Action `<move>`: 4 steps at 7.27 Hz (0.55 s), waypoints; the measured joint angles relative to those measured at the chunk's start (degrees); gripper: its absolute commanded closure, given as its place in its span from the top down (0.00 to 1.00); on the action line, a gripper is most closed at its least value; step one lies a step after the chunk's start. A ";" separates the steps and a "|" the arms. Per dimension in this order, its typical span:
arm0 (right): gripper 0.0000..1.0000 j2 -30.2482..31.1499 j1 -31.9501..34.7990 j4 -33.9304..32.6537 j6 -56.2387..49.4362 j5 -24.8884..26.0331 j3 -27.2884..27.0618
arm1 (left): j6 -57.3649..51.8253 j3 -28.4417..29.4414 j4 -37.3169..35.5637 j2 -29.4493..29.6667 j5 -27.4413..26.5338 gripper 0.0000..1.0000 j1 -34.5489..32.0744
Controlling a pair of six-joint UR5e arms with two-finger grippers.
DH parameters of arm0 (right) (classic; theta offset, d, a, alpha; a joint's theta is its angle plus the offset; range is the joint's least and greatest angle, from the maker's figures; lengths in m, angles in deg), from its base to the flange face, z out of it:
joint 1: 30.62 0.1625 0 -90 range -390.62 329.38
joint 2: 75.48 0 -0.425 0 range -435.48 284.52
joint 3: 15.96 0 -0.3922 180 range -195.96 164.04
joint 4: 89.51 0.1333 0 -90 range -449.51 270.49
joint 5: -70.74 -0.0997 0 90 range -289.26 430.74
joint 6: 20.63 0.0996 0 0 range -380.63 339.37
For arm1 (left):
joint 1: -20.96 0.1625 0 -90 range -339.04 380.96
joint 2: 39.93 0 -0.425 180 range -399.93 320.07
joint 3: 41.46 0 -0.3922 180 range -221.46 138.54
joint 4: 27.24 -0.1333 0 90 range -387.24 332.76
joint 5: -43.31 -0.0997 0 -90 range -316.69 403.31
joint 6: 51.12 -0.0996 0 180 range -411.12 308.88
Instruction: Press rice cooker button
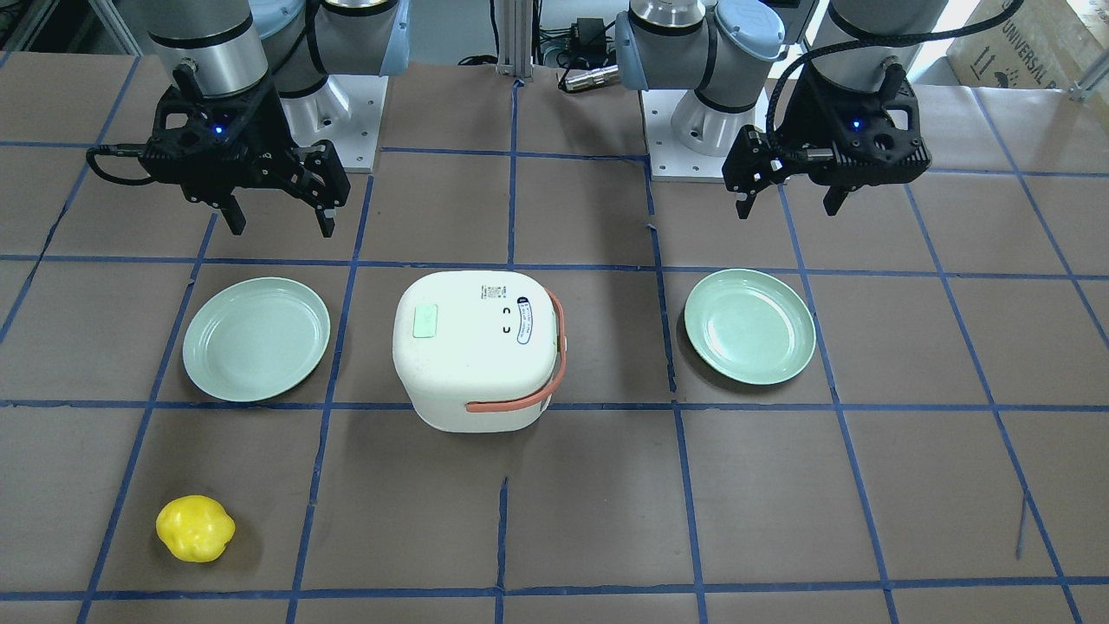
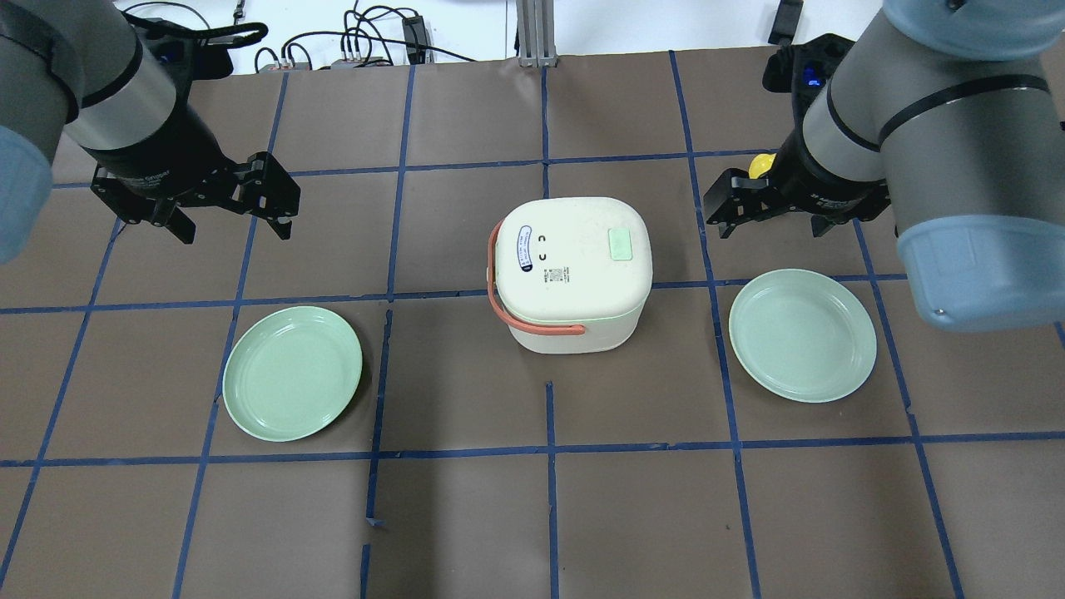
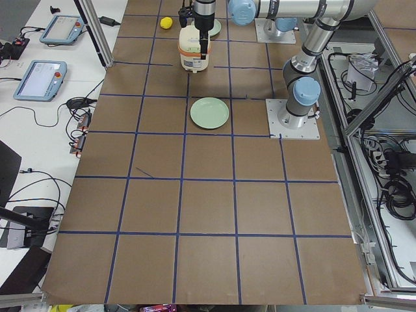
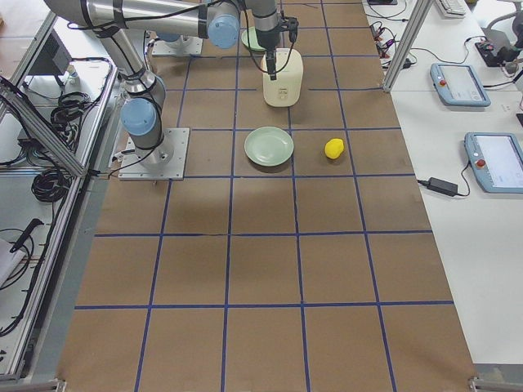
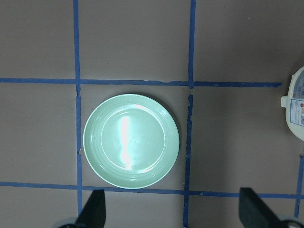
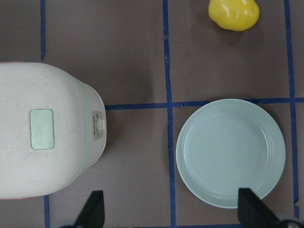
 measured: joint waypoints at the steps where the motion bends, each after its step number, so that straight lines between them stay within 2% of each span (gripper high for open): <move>1: 1.00 -0.05 0.00 1.40 -0.11 -0.09 1.33 | 0.00 0.00 0.01 0.00 0.00 1.00 0.00; 4: 1.00 -0.25 0.03 8.73 -0.09 -0.83 7.89 | 0.04 0.00 0.00 0.00 0.00 1.00 0.00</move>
